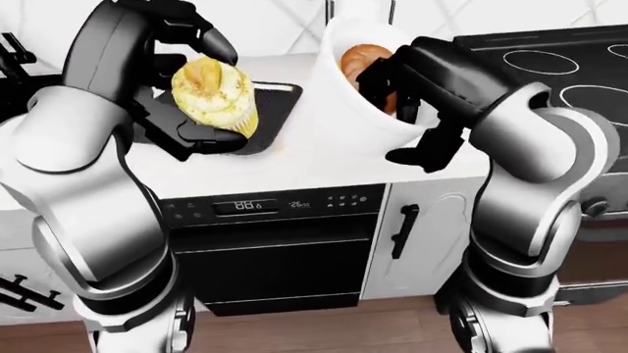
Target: Pick up the bowl with donut and place it on the tray. Pick up the cupcake and place it on the tray.
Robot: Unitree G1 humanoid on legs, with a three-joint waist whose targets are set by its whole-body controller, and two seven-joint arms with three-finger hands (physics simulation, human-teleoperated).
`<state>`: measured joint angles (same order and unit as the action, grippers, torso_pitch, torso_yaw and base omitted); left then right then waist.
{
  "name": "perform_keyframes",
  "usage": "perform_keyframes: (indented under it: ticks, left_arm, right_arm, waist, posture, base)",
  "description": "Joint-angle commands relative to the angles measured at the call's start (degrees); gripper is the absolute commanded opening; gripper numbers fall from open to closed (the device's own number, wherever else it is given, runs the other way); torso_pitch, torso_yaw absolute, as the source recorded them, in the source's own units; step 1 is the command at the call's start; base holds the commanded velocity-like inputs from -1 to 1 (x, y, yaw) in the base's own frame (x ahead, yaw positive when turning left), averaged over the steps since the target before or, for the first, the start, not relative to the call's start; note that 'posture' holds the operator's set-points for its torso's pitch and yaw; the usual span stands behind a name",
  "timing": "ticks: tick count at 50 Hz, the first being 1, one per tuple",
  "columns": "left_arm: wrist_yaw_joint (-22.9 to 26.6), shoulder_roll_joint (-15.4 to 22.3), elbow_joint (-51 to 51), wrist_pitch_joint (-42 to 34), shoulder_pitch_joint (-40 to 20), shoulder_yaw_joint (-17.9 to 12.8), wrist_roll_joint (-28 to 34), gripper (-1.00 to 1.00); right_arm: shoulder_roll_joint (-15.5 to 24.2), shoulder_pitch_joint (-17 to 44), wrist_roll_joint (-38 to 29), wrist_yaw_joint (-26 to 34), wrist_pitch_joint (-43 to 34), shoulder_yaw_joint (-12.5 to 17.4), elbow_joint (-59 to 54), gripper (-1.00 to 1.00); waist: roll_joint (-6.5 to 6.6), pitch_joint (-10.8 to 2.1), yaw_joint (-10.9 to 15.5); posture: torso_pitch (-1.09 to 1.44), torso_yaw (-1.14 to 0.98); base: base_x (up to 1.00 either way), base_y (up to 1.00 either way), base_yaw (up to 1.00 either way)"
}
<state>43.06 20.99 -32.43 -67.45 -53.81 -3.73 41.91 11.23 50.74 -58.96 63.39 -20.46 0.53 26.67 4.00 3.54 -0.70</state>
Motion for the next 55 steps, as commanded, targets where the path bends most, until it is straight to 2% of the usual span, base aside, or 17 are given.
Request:
perform_keyframes:
  ticks: [1,16,18,22,25,26,27,28,35,39,40,42,46,49,50,52,55]
  left_arm:
    - [-0.2,0.5,-0.8,0.5,-2.2,-0.4,1.0,-1.0]
    - [-0.3,-1.3,0.8,2.3,-2.5,0.1,1.9,-1.0]
    - [0.2,-1.6,0.5,1.9,-3.0,0.6,2.4,-1.0]
    - [0.1,-2.0,0.8,2.3,-3.0,0.5,2.6,-1.0]
    - [0.2,-2.1,1.1,2.6,-3.2,0.4,2.6,-1.0]
    - [0.3,-2.1,1.0,2.6,-3.2,0.4,2.7,-1.0]
    - [0.4,-2.2,1.0,2.5,-3.2,0.4,2.8,-1.0]
    - [0.3,-2.2,1.1,2.7,-3.2,0.4,2.8,-1.0]
    - [0.2,-2.7,1.4,3.1,-3.3,0.5,3.0,-1.0]
    - [1.0,-2.3,1.1,2.2,-4.0,0.7,3.6,-1.0]
    - [1.2,-2.2,1.1,2.1,-4.1,0.7,3.8,-1.0]
    - [1.5,-2.0,1.2,2.1,-4.4,0.5,3.8,-1.0]
    - [2.1,-1.6,0.8,1.6,-4.6,0.3,4.3,-1.0]
    - [2.3,-1.4,1.0,1.6,-4.9,0.2,4.3,-1.0]
    - [2.4,-1.3,0.9,1.5,-5.1,0.2,4.4,-1.0]
    - [2.4,-1.2,1.2,1.6,-5.3,0.1,4.3,-1.0]
    - [2.9,-0.8,1.2,1.0,-5.9,0.2,4.7,-1.0]
  right_arm:
    - [0.4,2.4,0.0,-2.5,0.8,0.8,2.3,-1.0]
    - [0.5,1.5,0.5,-3.1,0.7,1.2,2.5,-1.0]
    - [1.0,1.9,0.8,-3.1,0.2,1.9,2.4,-1.0]
    - [1.4,1.3,1.1,-3.8,0.2,1.8,2.3,-1.0]
    - [1.4,0.9,1.2,-4.2,0.2,1.7,2.2,-1.0]
    - [1.4,0.6,1.3,-4.4,0.3,1.8,2.2,-1.0]
    - [1.4,0.5,1.4,-4.5,0.4,1.8,2.2,-1.0]
    - [1.6,0.7,1.4,-4.5,0.4,1.8,2.0,-1.0]
    - [2.1,0.6,1.3,-4.1,-0.3,2.1,2.5,-1.0]
    - [2.1,0.8,1.3,-3.7,-0.7,2.2,2.9,-1.0]
    - [2.2,0.8,1.3,-3.7,-0.8,2.2,2.9,-1.0]
    - [2.1,1.2,1.0,-3.1,-1.4,2.0,3.4,-1.0]
    - [2.4,1.3,1.1,-3.1,-0.8,2.0,3.6,-1.0]
    - [2.5,1.9,1.0,-2.8,-0.9,2.1,3.6,-1.0]
    - [2.5,2.1,1.0,-2.6,-1.0,2.1,3.8,-1.0]
    - [2.7,2.2,1.0,-2.5,-1.0,2.2,3.8,-1.0]
    - [3.0,2.8,1.1,-1.9,-1.4,2.6,4.0,-1.0]
  waist:
    - [0.83,-1.68,-0.4]
    - [-6.92,-0.92,-0.6]
    - [-4.69,-0.13,-0.8]
    - [-4.03,-1.0,0.0]
    - [-1.61,-0.84,-0.4]
    - [0.32,-1.52,-0.3]
    - [-0.26,-1.61,0.2]
    - [0.76,-0.82,-0.1]
    - [-2.11,-0.5,1.1]
    - [-6.92,-1.59,0.3]
    - [-6.26,-0.4,0.8]
    - [-7.66,0.54,0.5]
    - [-5.76,1.05,0.1]
    - [-1.88,0.38,-0.4]
    - [-3.58,0.48,-0.5]
    - [-2.19,-2.15,0.3]
    - [-1.9,-2.81,0.5]
  posture:
    - [0.0,0.0]
    - [0.0,0.0]
    - [0.0,0.0]
    - [0.0,0.0]
    - [0.0,0.0]
    - [0.0,0.0]
    - [0.0,0.0]
    - [0.0,0.0]
    - [0.0,0.0]
    - [0.0,0.0]
    - [0.0,0.0]
    - [0.0,0.0]
    - [0.0,0.0]
    - [0.0,0.0]
    - [0.0,0.0]
    - [0.0,0.0]
    - [0.0,0.0]
  base:
    - [0.0,0.49,0.0]
    - [0.14,0.38,0.0]
    - [0.34,0.07,0.0]
    - [0.45,0.04,0.0]
    - [0.51,0.03,0.0]
    - [0.5,0.03,0.0]
    - [0.51,0.02,0.0]
    - [0.51,0.04,0.0]
    - [0.4,0.01,0.0]
    - [0.0,0.0,0.0]
    - [0.0,0.0,0.0]
    - [0.0,0.0,0.0]
    - [0.0,0.0,0.0]
    - [0.0,0.0,0.0]
    - [0.0,0.05,0.0]
    - [0.0,0.08,0.0]
    - [0.0,0.14,0.0]
